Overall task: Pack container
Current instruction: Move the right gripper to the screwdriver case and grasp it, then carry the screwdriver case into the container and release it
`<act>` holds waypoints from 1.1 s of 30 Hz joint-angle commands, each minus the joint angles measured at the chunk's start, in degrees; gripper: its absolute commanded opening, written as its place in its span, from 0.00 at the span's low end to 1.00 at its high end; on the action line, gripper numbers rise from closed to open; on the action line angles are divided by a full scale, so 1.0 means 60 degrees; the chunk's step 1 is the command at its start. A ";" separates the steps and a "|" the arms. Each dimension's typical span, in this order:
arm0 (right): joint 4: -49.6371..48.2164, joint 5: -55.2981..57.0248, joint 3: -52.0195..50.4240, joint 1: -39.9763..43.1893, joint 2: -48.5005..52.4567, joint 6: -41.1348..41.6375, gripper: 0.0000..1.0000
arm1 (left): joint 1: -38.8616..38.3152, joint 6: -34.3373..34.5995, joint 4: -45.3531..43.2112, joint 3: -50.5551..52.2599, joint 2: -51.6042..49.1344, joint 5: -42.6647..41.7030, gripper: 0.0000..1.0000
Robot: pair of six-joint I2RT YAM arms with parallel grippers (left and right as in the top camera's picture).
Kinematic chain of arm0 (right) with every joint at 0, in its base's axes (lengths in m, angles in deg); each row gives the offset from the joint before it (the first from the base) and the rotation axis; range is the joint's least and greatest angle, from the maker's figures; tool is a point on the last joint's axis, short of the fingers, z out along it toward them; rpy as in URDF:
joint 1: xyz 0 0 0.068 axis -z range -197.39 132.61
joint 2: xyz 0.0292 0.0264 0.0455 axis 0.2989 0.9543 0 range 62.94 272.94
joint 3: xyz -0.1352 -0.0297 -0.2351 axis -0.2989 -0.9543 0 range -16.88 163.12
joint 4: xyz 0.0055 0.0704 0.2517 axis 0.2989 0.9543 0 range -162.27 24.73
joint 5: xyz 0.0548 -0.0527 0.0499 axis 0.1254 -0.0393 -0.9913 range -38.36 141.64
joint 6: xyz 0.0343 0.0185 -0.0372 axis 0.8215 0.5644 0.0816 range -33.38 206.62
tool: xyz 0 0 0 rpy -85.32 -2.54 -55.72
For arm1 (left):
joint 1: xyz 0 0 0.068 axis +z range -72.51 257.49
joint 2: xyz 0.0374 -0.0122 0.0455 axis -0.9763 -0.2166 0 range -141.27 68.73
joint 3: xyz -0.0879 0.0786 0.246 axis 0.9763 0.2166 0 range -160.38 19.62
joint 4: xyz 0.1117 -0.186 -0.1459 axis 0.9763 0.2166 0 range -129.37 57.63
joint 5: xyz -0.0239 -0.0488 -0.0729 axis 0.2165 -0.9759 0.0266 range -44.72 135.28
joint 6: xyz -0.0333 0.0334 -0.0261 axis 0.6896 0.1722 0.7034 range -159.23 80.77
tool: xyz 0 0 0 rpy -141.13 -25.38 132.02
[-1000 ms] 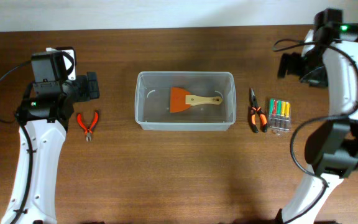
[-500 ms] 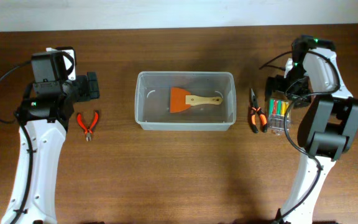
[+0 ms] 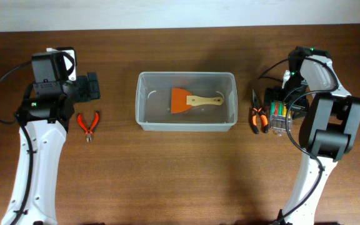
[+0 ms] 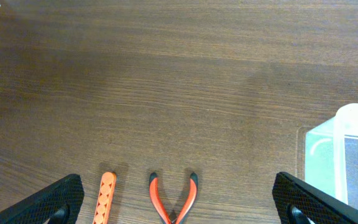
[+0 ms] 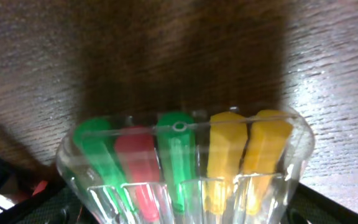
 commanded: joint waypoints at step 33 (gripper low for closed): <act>0.1894 -0.0284 0.4798 -0.1814 -0.2772 -0.0372 0.37 | 0.0040 -0.0117 0.0004 -0.0200 -0.0026 -0.0069 0.99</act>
